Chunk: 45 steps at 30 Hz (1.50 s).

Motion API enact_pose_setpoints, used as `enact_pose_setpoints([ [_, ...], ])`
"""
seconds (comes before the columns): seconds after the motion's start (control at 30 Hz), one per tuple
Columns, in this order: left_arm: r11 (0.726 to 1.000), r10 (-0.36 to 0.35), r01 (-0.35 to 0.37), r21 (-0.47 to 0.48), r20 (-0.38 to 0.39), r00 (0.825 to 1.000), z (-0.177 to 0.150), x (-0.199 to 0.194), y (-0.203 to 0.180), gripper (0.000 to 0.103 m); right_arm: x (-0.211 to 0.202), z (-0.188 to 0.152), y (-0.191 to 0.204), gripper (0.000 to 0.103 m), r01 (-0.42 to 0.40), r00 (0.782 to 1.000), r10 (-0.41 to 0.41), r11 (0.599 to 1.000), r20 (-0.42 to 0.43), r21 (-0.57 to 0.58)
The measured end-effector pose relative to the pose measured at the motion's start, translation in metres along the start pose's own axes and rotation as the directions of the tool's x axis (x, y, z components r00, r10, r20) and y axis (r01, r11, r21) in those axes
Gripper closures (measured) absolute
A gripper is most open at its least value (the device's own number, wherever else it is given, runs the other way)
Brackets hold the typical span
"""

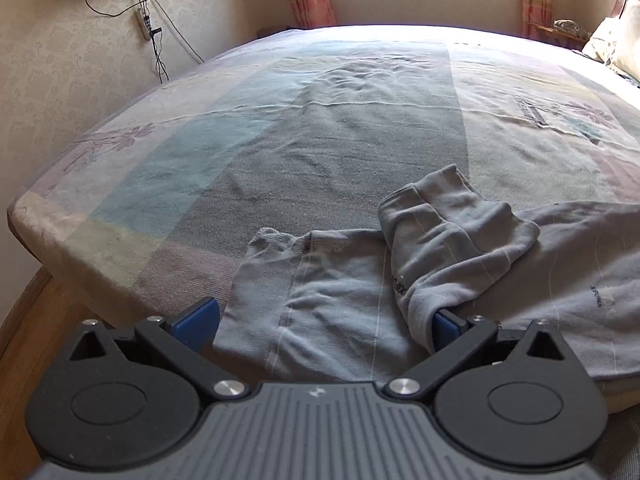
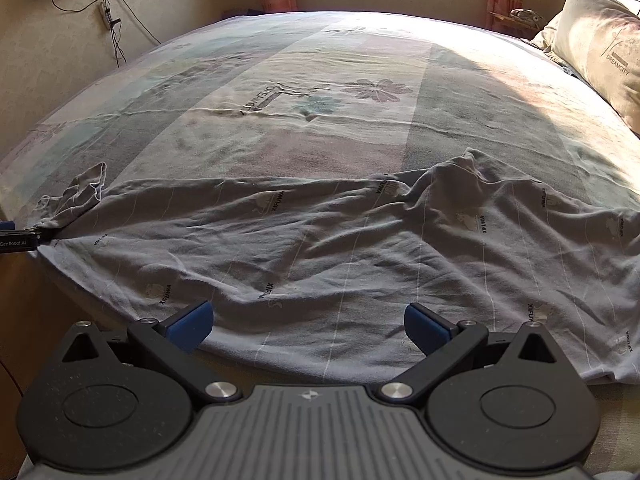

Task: Fold clothes

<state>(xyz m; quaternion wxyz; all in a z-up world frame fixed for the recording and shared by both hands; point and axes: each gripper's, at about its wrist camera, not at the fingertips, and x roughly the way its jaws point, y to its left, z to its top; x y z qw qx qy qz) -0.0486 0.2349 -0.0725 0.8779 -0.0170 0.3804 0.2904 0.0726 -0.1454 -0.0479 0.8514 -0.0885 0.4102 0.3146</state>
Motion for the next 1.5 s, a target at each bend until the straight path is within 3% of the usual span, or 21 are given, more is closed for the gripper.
enact_pose_setpoints([
  [0.17, 0.976, -0.047, 0.031, 0.216, 0.070, 0.996, 0.007, -0.009, -0.041, 0.001, 0.001, 0.000, 0.001, 0.000, -0.012, 1.000, 0.012, 1.000, -0.002, 0.011],
  [0.3, 0.942, 0.010, -0.050, 0.331, 0.123, 0.992, 0.008, 0.000, -0.069, 0.001, -0.001, -0.001, 0.005, 0.000, -0.018, 1.000, 0.018, 1.000, -0.002, -0.003],
  [0.4, 0.970, 0.058, -0.086, 0.226, 0.130, 0.990, 0.012, 0.000, -0.056, 0.001, -0.003, -0.002, 0.006, 0.000, -0.016, 1.000, 0.016, 1.000, -0.001, -0.006],
  [0.53, 0.994, 0.106, -0.101, -0.041, 0.140, 0.984, 0.010, -0.011, -0.004, 0.001, -0.002, -0.004, 0.003, 0.000, -0.019, 1.000, 0.019, 1.000, -0.007, 0.007],
  [0.63, 0.970, 0.154, -0.132, -0.205, 0.091, 0.984, 0.001, -0.013, 0.038, 0.001, 0.001, -0.005, 0.002, 0.000, -0.024, 1.000, 0.024, 1.000, -0.016, 0.018],
  [0.73, 0.942, 0.174, -0.155, -0.298, 0.038, 0.984, -0.010, -0.013, 0.068, 0.001, 0.003, -0.006, 0.003, 0.000, -0.033, 0.999, 0.033, 0.999, -0.024, 0.015],
  [0.83, 0.942, 0.152, -0.136, -0.308, 0.031, 0.988, -0.017, -0.017, 0.078, 0.001, 0.003, -0.006, 0.008, 0.000, -0.034, 0.999, 0.034, 0.999, -0.023, -0.004],
  [0.97, 0.928, -0.024, 0.062, -0.367, 0.110, 0.994, -0.020, -0.032, 0.081, 0.001, 0.004, -0.004, 0.011, 0.000, -0.036, 0.999, 0.036, 0.999, -0.024, -0.008],
  [1.0, 0.908, -0.097, 0.148, -0.392, 0.147, 0.984, -0.019, -0.035, 0.082, 0.001, 0.004, -0.004, 0.012, 0.000, -0.035, 0.999, 0.035, 0.999, -0.023, -0.010],
  [1.03, 0.871, -0.188, 0.249, -0.424, 0.179, 0.966, -0.018, -0.034, 0.083, 0.001, 0.004, -0.003, 0.012, 0.000, -0.035, 0.999, 0.035, 0.999, -0.024, -0.012],
  [1.07, 0.816, -0.284, 0.343, -0.465, 0.195, 0.939, -0.017, -0.029, 0.085, 0.001, 0.004, -0.003, 0.013, 0.000, -0.036, 0.999, 0.036, 0.999, -0.024, -0.015],
  [1.13, 0.671, -0.437, 0.486, -0.560, 0.230, 0.869, -0.019, -0.014, 0.089, 0.001, 0.004, -0.004, 0.014, 0.000, -0.040, 0.999, 0.040, 0.999, -0.028, -0.014],
  [1.2, 0.511, -0.543, 0.569, -0.645, 0.270, 0.795, -0.022, 0.004, 0.093, 0.001, 0.005, -0.004, 0.014, 0.000, -0.051, 0.998, 0.050, 0.999, -0.033, -0.010],
  [1.27, 0.437, -0.561, 0.560, -0.704, 0.273, 0.781, -0.028, 0.017, 0.094, 0.001, 0.004, -0.005, 0.014, 0.000, -0.059, 0.998, 0.059, 0.998, -0.034, -0.004],
  [1.3, 0.410, -0.566, 0.550, -0.727, 0.270, 0.779, -0.030, 0.023, 0.094, 0.001, 0.004, -0.005, 0.014, 0.000, -0.059, 0.998, 0.059, 0.998, -0.033, -0.004],
  [1.43, 0.412, -0.577, 0.512, -0.754, 0.219, 0.787, -0.040, 0.036, 0.090, 0.001, 0.002, -0.005, 0.012, 0.000, -0.057, 0.998, 0.057, 0.998, -0.030, -0.001],
  [1.5, 0.405, -0.579, 0.525, -0.749, 0.234, 0.781, -0.042, 0.037, 0.090, 0.001, 0.003, -0.005, 0.011, 0.000, -0.055, 0.998, 0.055, 0.998, -0.033, 0.002],
])
